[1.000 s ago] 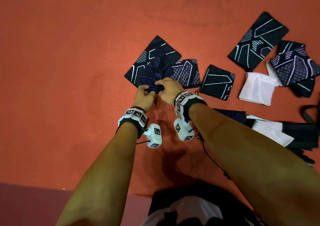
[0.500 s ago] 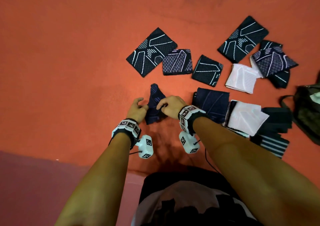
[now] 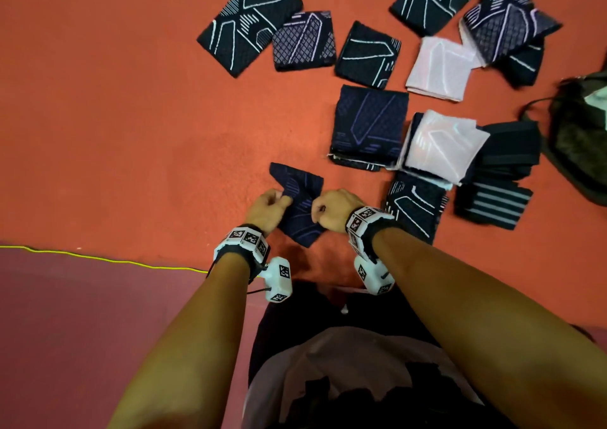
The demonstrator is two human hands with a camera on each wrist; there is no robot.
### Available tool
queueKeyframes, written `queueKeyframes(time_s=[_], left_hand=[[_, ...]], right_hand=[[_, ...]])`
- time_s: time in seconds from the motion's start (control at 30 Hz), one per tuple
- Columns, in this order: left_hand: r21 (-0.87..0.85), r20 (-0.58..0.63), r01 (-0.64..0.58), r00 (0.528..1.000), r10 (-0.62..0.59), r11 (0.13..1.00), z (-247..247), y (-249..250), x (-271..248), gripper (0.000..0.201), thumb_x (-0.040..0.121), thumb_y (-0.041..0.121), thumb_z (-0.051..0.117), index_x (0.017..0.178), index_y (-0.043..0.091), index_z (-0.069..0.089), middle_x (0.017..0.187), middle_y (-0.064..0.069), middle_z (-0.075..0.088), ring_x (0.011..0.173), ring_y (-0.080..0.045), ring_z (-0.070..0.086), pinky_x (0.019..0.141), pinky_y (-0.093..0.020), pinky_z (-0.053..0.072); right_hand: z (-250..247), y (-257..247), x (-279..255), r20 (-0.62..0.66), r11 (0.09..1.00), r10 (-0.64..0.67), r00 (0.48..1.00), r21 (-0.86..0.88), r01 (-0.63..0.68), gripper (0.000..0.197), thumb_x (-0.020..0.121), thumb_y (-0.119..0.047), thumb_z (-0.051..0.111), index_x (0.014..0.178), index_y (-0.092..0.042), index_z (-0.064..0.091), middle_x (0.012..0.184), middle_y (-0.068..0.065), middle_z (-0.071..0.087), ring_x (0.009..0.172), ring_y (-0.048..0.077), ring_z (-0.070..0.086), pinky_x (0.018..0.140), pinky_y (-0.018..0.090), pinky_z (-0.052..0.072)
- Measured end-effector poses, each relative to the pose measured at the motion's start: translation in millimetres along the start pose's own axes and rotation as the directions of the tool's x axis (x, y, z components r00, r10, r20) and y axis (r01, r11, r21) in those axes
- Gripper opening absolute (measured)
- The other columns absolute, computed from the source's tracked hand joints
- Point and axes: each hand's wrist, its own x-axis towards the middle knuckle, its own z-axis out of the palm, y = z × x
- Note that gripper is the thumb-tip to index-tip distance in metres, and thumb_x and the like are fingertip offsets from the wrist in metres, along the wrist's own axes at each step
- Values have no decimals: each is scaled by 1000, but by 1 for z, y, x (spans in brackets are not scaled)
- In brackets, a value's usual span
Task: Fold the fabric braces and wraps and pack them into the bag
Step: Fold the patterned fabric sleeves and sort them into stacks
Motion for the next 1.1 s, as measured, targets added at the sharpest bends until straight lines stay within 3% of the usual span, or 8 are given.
queueKeyframes(time_s=[0.17, 0.33, 0.43, 0.6, 0.7, 0.8, 0.9, 1.1], left_hand=[[-21, -67, 4, 998, -6, 1000, 18, -28, -9, 35, 98, 26, 61, 68, 18, 46, 61, 5, 47, 55, -8, 43, 46, -14, 34], [45, -162, 66, 985, -58, 997, 16, -57, -16, 7, 97, 15, 57, 100, 8, 58, 90, -12, 63, 79, -25, 60, 69, -25, 48], [24, -197, 73, 978, -67, 997, 12, -64, -22, 31, 95, 10, 50, 125, 18, 47, 104, -14, 60, 91, -30, 60, 81, -41, 49], [-116, -142, -122, 984, 106, 986, 1, -76, -26, 75, 81, -13, 37, 141, 30, 45, 107, -17, 66, 76, -27, 60, 68, -30, 53], [-120, -71, -176, 983, 168, 977, -3, -72, -27, 74, 76, -27, 26, 132, 12, 55, 121, -23, 60, 93, -26, 55, 74, -22, 49], [-101, -35, -157, 987, 155, 982, -5, -67, -24, 64, 82, -25, 31, 122, 14, 61, 117, -12, 60, 97, -19, 56, 72, -10, 50], [-72, -23, -151, 988, 150, 986, -9, -66, -18, 53, 88, -20, 37, 112, 17, 66, 117, -7, 63, 102, -14, 59, 77, -9, 49], [-188, -25, -88, 996, 85, 978, -13, -63, -11, 54, 85, -31, 28, 114, 3, 59, 95, -10, 64, 62, 2, 61, 61, -10, 48]], right_hand=[[24, 22, 0, -59, 991, 14, 998, 131, -6, 22, 78, -3, 54, 84, -23, 64, 100, -3, 62, 94, 21, 60, 84, 27, 48], [45, 28, -7, -72, 958, -22, 997, 283, 41, 32, 79, 2, 51, 104, -16, 50, 105, 10, 62, 91, 29, 59, 81, 35, 50], [50, 26, -9, -49, 947, -61, 997, 313, 74, 45, 80, 5, 50, 115, -21, 53, 98, 14, 68, 84, 27, 64, 77, 34, 53], [51, 23, -9, 44, 968, -88, 995, 240, 75, 59, 90, -3, 49, 141, -33, 49, 88, -2, 65, 79, 16, 62, 67, 18, 48], [55, 18, -5, -8, 971, -86, 996, 223, 86, 53, 94, -11, 51, 140, -38, 49, 79, -17, 51, 69, 7, 54, 50, 5, 34], [61, 12, 3, -56, 972, -49, 997, 227, 61, 39, 97, -32, 59, 135, -32, 52, 103, -6, 64, 89, 16, 60, 71, 19, 42], [63, 7, 13, -185, 970, -38, 982, 228, 81, 26, 96, -24, 61, 122, -20, 60, 121, 7, 61, 109, 24, 58, 88, 26, 41], [56, 7, 16, -359, 912, 65, 931, 401, 91, 28, 92, -3, 55, 108, -22, 70, 72, -5, 56, 61, 15, 52, 50, 14, 35]])
